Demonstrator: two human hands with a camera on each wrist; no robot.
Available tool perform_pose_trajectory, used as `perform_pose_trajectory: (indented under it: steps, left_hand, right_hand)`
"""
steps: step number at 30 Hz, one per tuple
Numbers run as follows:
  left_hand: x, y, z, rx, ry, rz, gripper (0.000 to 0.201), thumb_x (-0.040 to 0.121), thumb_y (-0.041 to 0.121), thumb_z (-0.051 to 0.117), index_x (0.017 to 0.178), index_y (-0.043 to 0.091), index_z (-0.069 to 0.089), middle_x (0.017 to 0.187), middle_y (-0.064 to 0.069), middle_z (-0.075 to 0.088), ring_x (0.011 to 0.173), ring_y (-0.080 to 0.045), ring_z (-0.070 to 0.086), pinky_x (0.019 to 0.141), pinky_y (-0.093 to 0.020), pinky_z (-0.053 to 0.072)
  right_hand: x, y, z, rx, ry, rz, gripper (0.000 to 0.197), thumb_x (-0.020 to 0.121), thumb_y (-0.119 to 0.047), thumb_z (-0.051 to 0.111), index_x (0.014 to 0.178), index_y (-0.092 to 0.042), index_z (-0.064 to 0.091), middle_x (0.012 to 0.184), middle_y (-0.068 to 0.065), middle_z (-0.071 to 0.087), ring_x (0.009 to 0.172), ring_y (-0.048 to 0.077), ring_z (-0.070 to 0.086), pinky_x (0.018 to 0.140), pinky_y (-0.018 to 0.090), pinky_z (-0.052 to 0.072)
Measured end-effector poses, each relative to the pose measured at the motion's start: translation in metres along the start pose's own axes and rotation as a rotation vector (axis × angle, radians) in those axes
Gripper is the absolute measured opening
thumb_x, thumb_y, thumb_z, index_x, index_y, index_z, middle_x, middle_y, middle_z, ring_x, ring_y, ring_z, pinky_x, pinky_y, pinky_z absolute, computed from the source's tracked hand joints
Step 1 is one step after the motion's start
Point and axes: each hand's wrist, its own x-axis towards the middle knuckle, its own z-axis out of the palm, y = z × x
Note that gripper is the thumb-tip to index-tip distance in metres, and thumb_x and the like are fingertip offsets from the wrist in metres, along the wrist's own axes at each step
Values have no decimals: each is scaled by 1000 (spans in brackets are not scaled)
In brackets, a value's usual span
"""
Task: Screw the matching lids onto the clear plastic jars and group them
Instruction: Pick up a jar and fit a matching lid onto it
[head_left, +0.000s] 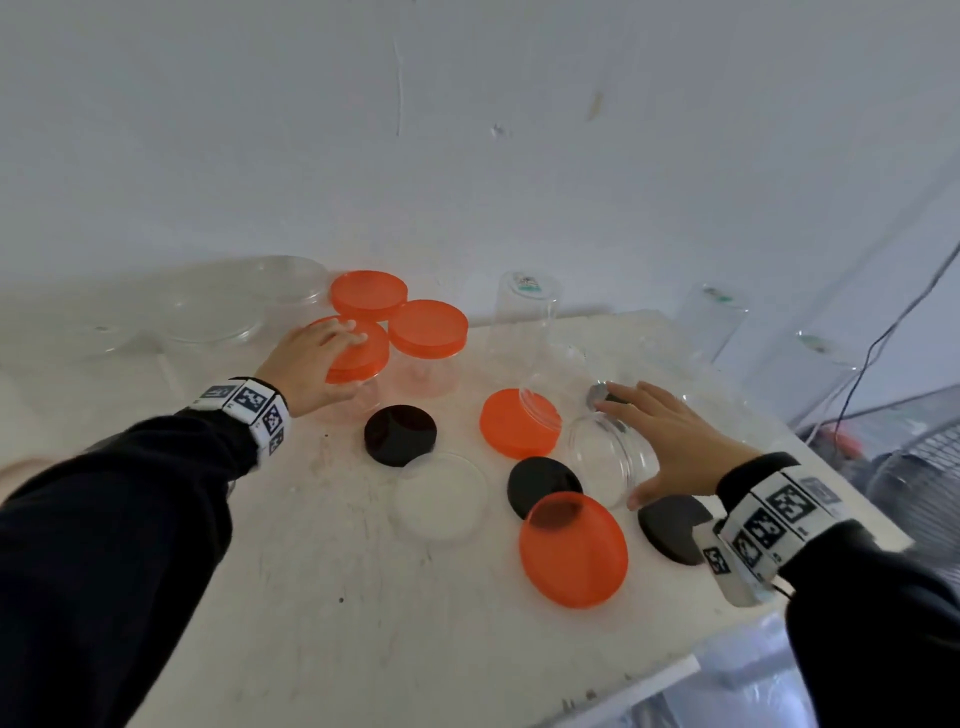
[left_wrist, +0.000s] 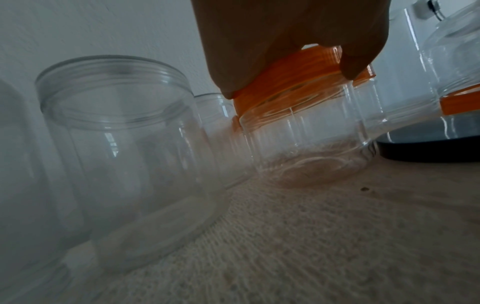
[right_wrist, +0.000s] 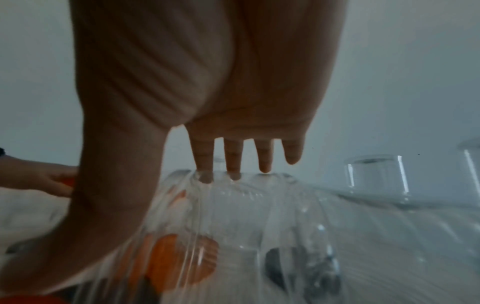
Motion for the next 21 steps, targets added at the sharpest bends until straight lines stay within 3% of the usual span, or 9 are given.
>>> perform_pose_trajectory:
  steps: [4,7,10,14,16,18,21]
  left_hand:
    - [1,5,-7,-19,-25,-12,63,83,33,67,137,14,43,149,-6,32,139,-22,25,112,-39,19]
    - [4,6,-13,-24,-97,-49,65,83,36,67,139,17,40,151,-5,29,139,-22,24,113,-41,20]
    - [2,9,-16,24,-120,-46,68,84,41,63,141,17,37,153,-4,25,140,-23,21,115,-43,16]
    - [-8,41,-18,-83,48,95,58,85,29,66,135,10,45,145,-8,38,135,-27,31,110,-35,19]
    - [-15,69,-18,-155,88,185,54,85,33,60,130,6,50,138,-11,46,131,-24,36,108,-29,19]
    - [-21,97,-12,-177,28,309,58,83,45,50,127,7,53,135,-9,50,127,-17,37,105,-22,17]
    - [-32,132,3,-185,-150,404,59,86,49,52,134,17,46,142,0,42,132,-14,32,107,-18,14]
  right_hand:
    - [2,0,8,-48,-21,15,122,57,-46,83,147,-34,3,156,-9,3,144,18,-2,117,49,4]
    - [3,-4,10,-85,7,22,121,59,-40,84,148,-31,2,155,-9,7,144,16,2,116,44,1]
    - [4,-7,10,-94,87,2,116,58,-37,84,147,-30,11,151,-9,18,140,16,14,115,37,8]
    - [1,-6,10,16,197,-9,109,55,-36,86,144,-28,23,146,-9,27,136,16,21,112,33,16]
    - [-4,-3,6,177,268,-11,106,52,-32,87,141,-26,28,141,-9,32,132,17,25,109,34,23]
    - [-11,0,1,328,328,-10,105,51,-28,88,139,-24,30,137,-7,34,127,15,28,106,35,29]
    - [-18,1,-6,492,405,17,106,51,-22,90,138,-18,29,134,-5,33,121,9,30,101,28,29]
